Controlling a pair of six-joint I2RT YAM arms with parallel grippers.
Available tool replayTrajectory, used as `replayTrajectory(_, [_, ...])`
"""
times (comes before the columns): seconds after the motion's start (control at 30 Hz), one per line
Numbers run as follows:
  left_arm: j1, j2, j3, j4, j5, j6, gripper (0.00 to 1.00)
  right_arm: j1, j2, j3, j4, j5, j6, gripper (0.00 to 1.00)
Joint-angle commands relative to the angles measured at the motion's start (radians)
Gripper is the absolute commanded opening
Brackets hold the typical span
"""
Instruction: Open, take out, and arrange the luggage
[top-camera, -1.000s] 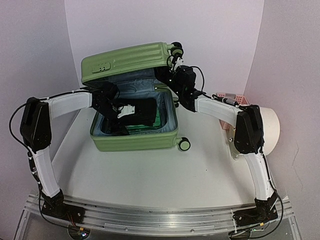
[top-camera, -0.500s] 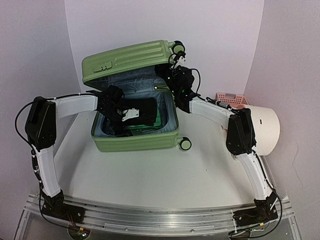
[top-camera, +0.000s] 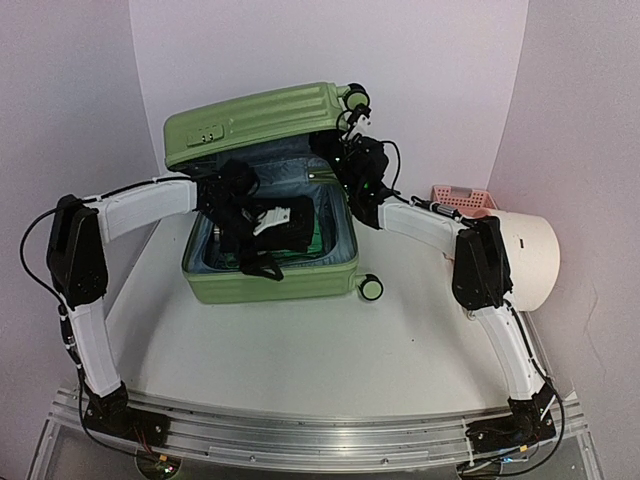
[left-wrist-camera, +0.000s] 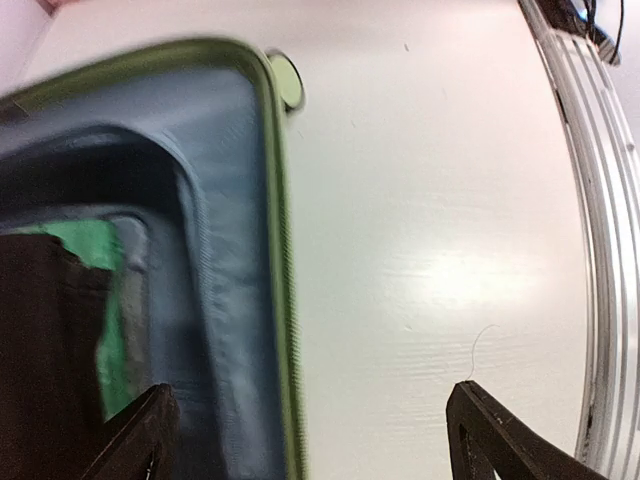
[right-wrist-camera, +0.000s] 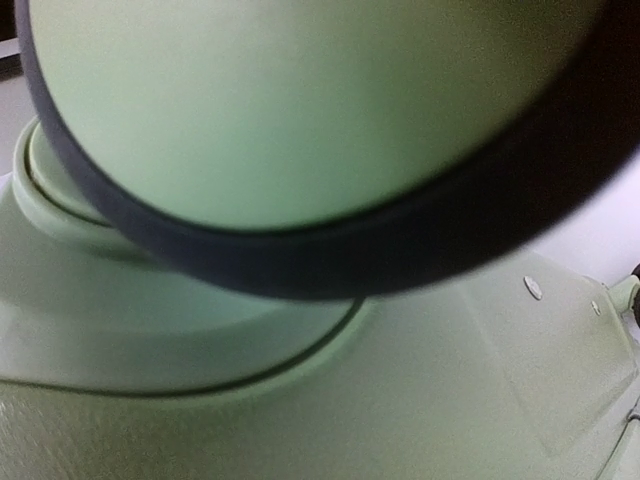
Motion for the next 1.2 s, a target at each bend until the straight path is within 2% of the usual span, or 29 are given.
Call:
replayTrajectory(0.0, [-0.013, -0.021, -0.135, 0.031, -0.084, 0.008, 0.92, -0.051, -0.069, 0.021, 0.121, 0.027, -0.097, 0.32])
replayTrajectory(0.13, [-0.050, 0.031, -0.176, 0.110, -0.201, 0.011, 0.89, -0.051, -0.073, 0.014, 0.127, 0.029, -0.091, 0.33])
replayTrajectory(0.23, [-0.055, 0.055, -0.191, 0.152, -0.226, 0.008, 0.85, -0.051, -0.081, 0.003, 0.132, 0.029, -0.090, 0.33])
replayTrajectory(0.33, [-0.063, 0.065, -0.200, 0.154, -0.221, 0.012, 0.59, -0.050, -0.089, -0.009, 0.133, 0.027, -0.090, 0.33])
replayTrajectory(0.37, [-0.075, 0.061, -0.210, 0.129, -0.212, 0.028, 0.36, -0.051, -0.095, -0.015, 0.133, 0.025, -0.090, 0.33])
replayTrajectory(0.4, [-0.081, 0.056, -0.217, 0.121, -0.204, 0.033, 0.31, -0.051, -0.098, -0.018, 0.135, 0.026, -0.089, 0.33])
replayTrajectory(0.43, [-0.099, 0.040, -0.228, 0.079, -0.178, 0.066, 0.14, -0.051, -0.102, -0.024, 0.139, 0.027, -0.087, 0.34])
replayTrajectory(0.5, [-0.128, -0.013, -0.282, 0.019, -0.132, 0.135, 0.00, -0.050, -0.112, -0.033, 0.150, 0.034, -0.082, 0.36])
replayTrajectory(0.63, [-0.175, -0.096, -0.369, -0.088, -0.104, 0.256, 0.00, -0.051, -0.108, -0.016, 0.169, 0.085, -0.078, 0.37])
replayTrajectory(0.67, [-0.192, -0.121, -0.380, -0.148, -0.100, 0.295, 0.00, -0.050, -0.098, 0.013, 0.172, 0.121, -0.088, 0.37])
replayTrajectory(0.83, [-0.243, -0.196, -0.433, -0.231, -0.121, 0.355, 0.00, -0.051, -0.065, 0.149, 0.189, 0.170, -0.179, 0.38])
replayTrajectory(0.93, [-0.250, -0.224, -0.453, -0.225, -0.112, 0.319, 0.00, -0.056, -0.068, 0.172, 0.202, 0.196, -0.262, 0.40])
replayTrajectory(1.07, [-0.255, -0.224, -0.454, -0.243, -0.078, 0.287, 0.00, -0.084, -0.087, 0.111, 0.201, 0.198, -0.222, 0.42])
replayTrajectory(1.17, [-0.255, -0.217, -0.463, -0.153, -0.122, 0.209, 0.00, -0.094, -0.074, 0.081, 0.195, 0.187, -0.245, 0.46])
